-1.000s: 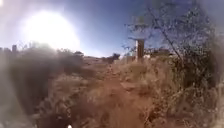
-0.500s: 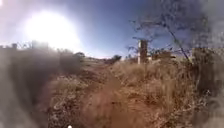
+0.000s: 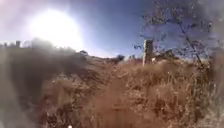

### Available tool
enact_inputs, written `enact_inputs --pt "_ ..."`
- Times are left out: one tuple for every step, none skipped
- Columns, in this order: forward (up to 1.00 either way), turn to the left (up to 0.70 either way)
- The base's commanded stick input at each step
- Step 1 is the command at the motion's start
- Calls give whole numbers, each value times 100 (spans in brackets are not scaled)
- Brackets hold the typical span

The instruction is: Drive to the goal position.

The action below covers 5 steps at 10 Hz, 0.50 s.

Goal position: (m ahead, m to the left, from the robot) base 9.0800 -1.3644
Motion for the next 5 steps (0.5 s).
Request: enact_inputs --pt "50 0" --pt "50 0" --pt "50 0" --pt "50 0" --pt "50 0"
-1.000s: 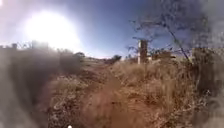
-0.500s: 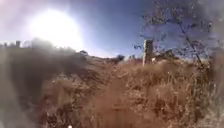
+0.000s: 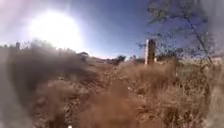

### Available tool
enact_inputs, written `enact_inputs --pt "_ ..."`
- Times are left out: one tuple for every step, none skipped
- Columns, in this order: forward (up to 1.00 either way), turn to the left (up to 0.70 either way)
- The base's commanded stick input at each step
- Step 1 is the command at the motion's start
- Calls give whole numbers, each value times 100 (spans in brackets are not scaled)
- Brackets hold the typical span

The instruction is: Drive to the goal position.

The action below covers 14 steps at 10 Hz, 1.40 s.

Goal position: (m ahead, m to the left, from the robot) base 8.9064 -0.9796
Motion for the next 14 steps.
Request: enact_inputs --pt "50 0" --pt "50 0" --pt "50 0" --pt "50 0" --pt "50 0" --pt "50 0" --pt "50 0" --pt "50 0" --pt "50 0" --pt "50 0" --pt "50 0" --pt "50 0" --pt "50 0" --pt "50 0"
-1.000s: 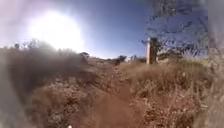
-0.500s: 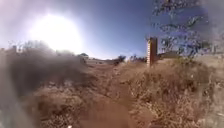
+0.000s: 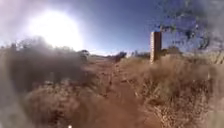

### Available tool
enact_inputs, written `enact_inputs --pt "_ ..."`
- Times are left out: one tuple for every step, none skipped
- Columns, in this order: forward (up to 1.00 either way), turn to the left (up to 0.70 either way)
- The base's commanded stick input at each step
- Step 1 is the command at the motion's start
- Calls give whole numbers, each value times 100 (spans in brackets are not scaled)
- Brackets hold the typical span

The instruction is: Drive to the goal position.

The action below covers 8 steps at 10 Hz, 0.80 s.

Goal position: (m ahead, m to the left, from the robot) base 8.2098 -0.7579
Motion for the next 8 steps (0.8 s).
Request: enact_inputs --pt "50 0" --pt "50 0" --pt "50 0" --pt "50 0" --pt "50 0" --pt "50 0" --pt "50 0" --pt "50 0"
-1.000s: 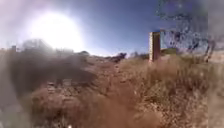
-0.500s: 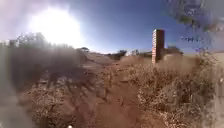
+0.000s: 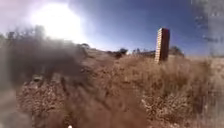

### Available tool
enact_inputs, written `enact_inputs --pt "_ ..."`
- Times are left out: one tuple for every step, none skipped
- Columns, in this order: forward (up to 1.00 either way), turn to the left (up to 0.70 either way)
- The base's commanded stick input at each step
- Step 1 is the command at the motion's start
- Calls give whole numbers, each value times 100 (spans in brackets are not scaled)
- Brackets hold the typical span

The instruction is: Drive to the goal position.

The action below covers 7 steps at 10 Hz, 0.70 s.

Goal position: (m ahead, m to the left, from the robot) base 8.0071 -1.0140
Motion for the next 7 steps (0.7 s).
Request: enact_inputs --pt "50 0" --pt "50 0" --pt "50 0" --pt "50 0" --pt "50 0" --pt "50 0" --pt "50 0"
